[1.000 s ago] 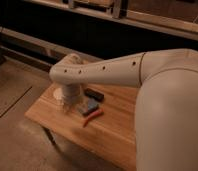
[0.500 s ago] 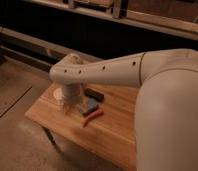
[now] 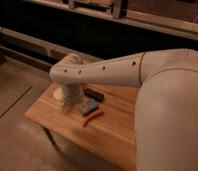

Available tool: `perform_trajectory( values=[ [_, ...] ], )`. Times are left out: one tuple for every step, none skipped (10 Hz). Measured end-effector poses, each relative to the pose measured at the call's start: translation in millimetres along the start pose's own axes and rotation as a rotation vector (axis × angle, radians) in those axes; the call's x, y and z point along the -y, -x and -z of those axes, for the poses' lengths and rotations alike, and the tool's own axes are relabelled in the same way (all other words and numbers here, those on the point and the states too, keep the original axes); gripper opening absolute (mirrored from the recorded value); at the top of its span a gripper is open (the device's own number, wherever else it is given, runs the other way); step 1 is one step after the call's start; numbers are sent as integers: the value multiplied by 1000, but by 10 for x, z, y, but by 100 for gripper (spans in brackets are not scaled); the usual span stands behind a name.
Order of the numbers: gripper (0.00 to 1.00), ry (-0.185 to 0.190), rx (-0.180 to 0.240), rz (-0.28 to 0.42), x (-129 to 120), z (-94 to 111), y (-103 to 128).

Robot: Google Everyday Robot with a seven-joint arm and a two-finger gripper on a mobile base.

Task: Pick up the ceramic cup

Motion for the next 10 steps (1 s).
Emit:
perform_trajectory(
  values=[
    [65,0,0,0,0,0,0],
    [65,0,0,0,0,0,0],
    [65,0,0,0,0,2,0],
    [65,0,0,0,0,2,0],
    [65,0,0,0,0,2,0],
    [65,0,1,0,0,2,1],
    [65,0,1,0,-1,3,3],
    [65,1,-2,-18,1,-18,27],
    [65,0,-6,-72,58,-79,109],
    [65,-9,-9,-135,147,-154,210]
  ],
)
